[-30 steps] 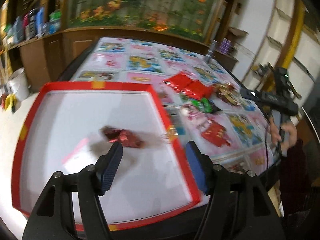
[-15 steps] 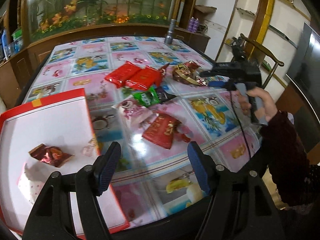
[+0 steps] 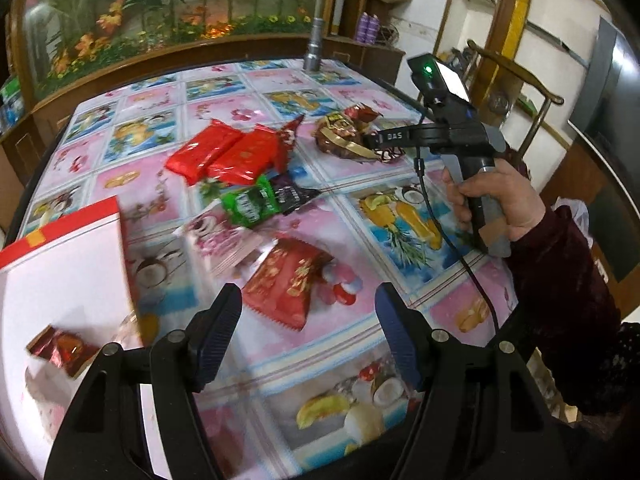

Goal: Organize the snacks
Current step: 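Grasp red gold-print pack with left gripper while right gripper grasps red-and-white candy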

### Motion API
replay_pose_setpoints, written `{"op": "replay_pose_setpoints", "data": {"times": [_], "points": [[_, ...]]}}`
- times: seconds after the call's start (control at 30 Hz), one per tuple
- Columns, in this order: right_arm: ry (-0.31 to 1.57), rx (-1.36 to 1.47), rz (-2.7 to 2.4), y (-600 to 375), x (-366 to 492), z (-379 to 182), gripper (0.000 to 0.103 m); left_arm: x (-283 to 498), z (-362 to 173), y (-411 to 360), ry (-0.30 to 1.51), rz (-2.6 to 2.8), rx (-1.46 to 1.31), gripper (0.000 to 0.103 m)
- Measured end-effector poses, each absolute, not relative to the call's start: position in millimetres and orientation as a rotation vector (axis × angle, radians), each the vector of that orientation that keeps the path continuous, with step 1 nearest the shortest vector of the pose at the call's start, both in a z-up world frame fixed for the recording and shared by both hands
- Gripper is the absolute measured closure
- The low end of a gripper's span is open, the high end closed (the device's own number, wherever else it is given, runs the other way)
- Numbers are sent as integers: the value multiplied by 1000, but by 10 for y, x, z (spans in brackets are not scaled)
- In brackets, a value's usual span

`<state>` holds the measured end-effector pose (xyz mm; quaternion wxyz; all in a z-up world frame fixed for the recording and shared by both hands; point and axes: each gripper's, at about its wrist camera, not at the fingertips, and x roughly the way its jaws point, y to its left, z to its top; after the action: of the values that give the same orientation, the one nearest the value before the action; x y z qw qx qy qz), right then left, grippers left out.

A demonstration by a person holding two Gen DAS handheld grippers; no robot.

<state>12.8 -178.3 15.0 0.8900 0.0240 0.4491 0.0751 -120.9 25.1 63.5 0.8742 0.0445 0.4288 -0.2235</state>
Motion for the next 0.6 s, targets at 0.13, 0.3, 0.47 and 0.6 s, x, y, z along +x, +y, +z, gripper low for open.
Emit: {"op": "replay_pose_setpoints", "data": {"times": [0.13, 0.3, 0.47, 0.6], "points": [[932, 49, 158, -1827, 97, 153, 75, -1020, 528, 83, 940, -470, 128, 34], [935, 93, 159, -1962, 79, 161, 75, -846, 356, 15, 1006, -464, 114, 35], [936, 84, 155, -1969, 85, 164, 75, -774, 295, -25, 1011, -452, 133, 35], [940, 93, 158, -1988, 76, 170, 75, -729, 348, 21, 997, -438, 125, 35]]}}
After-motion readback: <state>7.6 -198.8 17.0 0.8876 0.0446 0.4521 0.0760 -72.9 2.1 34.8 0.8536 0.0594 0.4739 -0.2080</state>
